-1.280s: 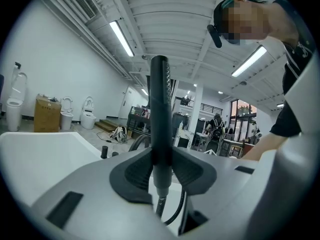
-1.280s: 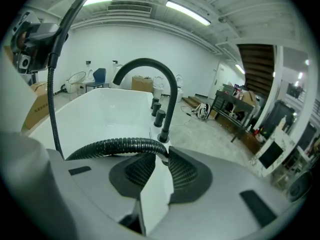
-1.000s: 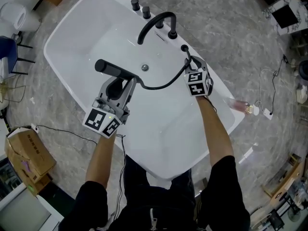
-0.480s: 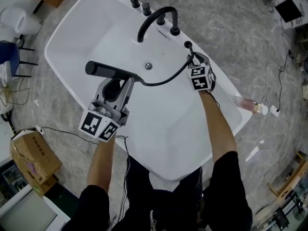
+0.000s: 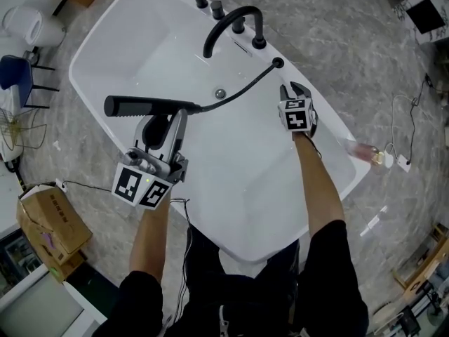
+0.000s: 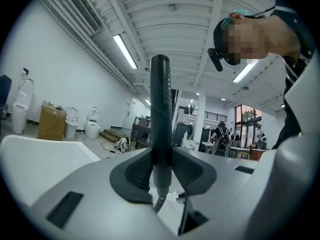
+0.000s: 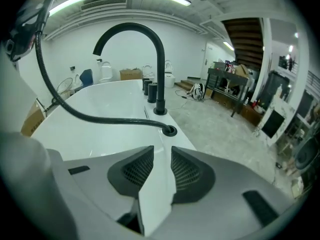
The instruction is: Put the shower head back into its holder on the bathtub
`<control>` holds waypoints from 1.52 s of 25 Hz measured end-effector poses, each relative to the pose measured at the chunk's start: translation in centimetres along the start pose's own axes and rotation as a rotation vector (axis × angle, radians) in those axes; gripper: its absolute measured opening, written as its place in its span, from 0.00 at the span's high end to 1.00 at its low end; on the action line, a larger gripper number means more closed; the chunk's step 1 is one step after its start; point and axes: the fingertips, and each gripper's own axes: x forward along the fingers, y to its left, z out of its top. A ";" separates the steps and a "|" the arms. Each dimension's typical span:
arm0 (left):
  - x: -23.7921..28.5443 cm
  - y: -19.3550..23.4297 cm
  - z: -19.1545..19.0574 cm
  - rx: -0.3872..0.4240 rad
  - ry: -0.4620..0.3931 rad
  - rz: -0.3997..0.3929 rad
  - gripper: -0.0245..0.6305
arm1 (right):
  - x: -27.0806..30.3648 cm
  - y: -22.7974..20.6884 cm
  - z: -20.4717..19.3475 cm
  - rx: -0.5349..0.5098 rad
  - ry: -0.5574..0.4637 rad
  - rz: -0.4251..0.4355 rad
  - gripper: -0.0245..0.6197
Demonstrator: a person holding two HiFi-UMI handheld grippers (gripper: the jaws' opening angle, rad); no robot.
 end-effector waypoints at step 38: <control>11.7 -10.6 -1.6 0.111 0.103 -0.165 0.76 | -22.2 5.5 -5.9 0.245 -0.157 0.165 0.95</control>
